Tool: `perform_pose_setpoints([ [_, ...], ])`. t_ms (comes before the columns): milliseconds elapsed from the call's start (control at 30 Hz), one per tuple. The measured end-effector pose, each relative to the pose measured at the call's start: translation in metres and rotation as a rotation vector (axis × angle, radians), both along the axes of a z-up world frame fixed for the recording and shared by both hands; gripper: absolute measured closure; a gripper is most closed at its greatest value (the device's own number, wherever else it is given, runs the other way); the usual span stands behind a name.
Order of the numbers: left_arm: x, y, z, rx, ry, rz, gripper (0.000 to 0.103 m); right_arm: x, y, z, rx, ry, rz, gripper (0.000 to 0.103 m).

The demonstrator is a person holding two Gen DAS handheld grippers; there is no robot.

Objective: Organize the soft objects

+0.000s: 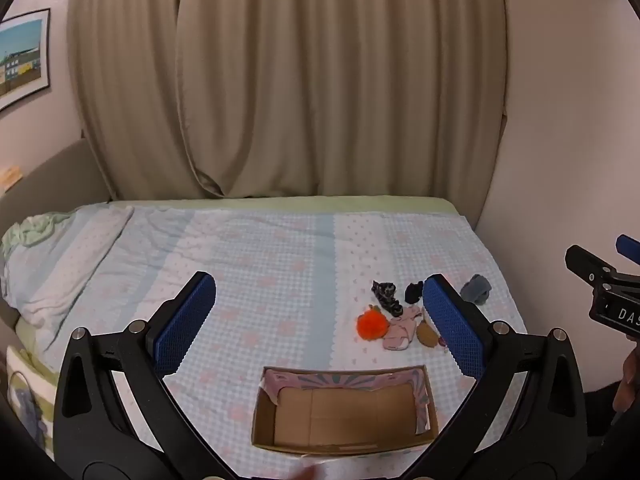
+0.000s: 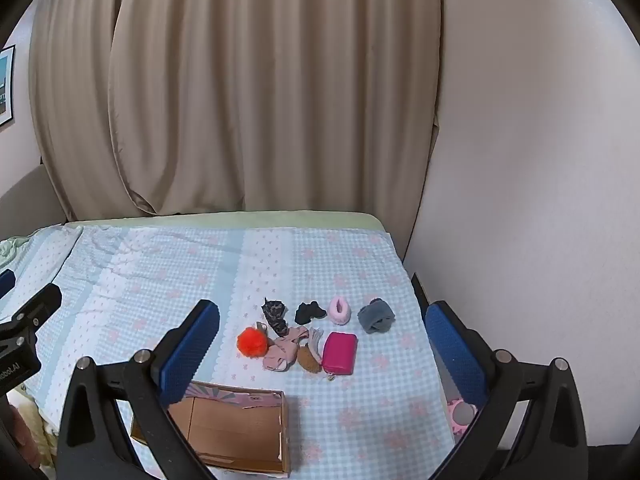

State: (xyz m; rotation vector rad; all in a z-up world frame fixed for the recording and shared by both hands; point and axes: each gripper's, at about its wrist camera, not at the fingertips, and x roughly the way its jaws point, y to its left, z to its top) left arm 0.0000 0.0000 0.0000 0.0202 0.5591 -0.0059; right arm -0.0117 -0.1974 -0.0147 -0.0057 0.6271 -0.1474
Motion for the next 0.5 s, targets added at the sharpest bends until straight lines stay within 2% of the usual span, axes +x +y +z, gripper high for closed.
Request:
perform_pose_setpoints([
  [233,0.005,-0.005,-0.001,0.030,0.019,-0.005,0.000,0.004,-0.003,0.002,0.005,-0.024,0.002,0.000],
  [300,0.003,-0.011,-0.002,0.028,-0.004,-0.008,0.000,0.005,-0.003,0.003,0.005,-0.025,0.008,0.000],
  [500,0.005,-0.014,0.003,0.022,0.001,-0.007,0.000,0.007,-0.003,0.007,-0.007,-0.035,0.030,0.000],
])
